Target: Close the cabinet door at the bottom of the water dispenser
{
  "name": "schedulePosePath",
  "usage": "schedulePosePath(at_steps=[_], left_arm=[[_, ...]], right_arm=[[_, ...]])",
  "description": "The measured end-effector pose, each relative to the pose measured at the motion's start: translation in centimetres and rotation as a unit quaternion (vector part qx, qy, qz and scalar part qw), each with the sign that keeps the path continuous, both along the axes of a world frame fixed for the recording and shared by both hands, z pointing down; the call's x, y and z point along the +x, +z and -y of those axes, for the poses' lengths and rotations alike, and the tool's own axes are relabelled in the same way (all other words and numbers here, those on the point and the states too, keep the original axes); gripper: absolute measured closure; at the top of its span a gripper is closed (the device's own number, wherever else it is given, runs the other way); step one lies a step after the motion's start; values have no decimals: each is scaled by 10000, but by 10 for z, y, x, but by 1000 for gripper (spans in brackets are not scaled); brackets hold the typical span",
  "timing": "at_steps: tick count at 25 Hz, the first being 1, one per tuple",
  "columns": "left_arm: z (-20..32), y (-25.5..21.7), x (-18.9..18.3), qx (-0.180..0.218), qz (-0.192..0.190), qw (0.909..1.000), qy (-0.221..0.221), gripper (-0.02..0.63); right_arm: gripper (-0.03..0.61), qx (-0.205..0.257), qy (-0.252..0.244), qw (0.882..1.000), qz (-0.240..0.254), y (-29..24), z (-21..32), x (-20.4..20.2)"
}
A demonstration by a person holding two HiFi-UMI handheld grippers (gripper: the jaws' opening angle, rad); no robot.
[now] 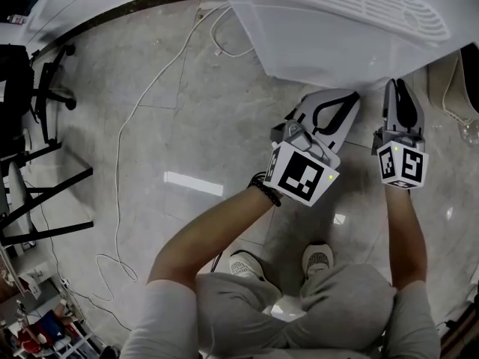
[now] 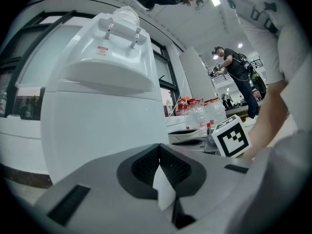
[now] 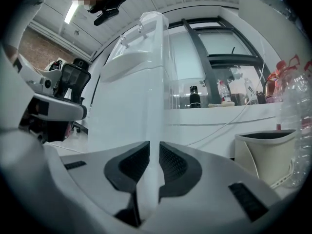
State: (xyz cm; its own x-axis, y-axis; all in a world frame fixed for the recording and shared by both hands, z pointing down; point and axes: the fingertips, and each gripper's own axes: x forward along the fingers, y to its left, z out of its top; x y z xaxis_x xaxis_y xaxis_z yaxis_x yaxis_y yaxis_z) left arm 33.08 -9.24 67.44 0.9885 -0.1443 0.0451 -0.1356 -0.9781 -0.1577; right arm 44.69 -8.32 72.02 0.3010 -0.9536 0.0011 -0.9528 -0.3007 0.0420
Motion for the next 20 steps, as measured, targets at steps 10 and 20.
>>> schedulePosePath(at_steps=[10, 20], left_arm=[[30, -19, -80, 383, -57, 9989, -248, 606], [63, -52, -177, 178, -244, 9944, -1013, 606]], right_arm=[[549, 404, -651, 9968, 206, -40, -20, -70], [555, 324, -1271, 9912, 165, -77, -5, -126]])
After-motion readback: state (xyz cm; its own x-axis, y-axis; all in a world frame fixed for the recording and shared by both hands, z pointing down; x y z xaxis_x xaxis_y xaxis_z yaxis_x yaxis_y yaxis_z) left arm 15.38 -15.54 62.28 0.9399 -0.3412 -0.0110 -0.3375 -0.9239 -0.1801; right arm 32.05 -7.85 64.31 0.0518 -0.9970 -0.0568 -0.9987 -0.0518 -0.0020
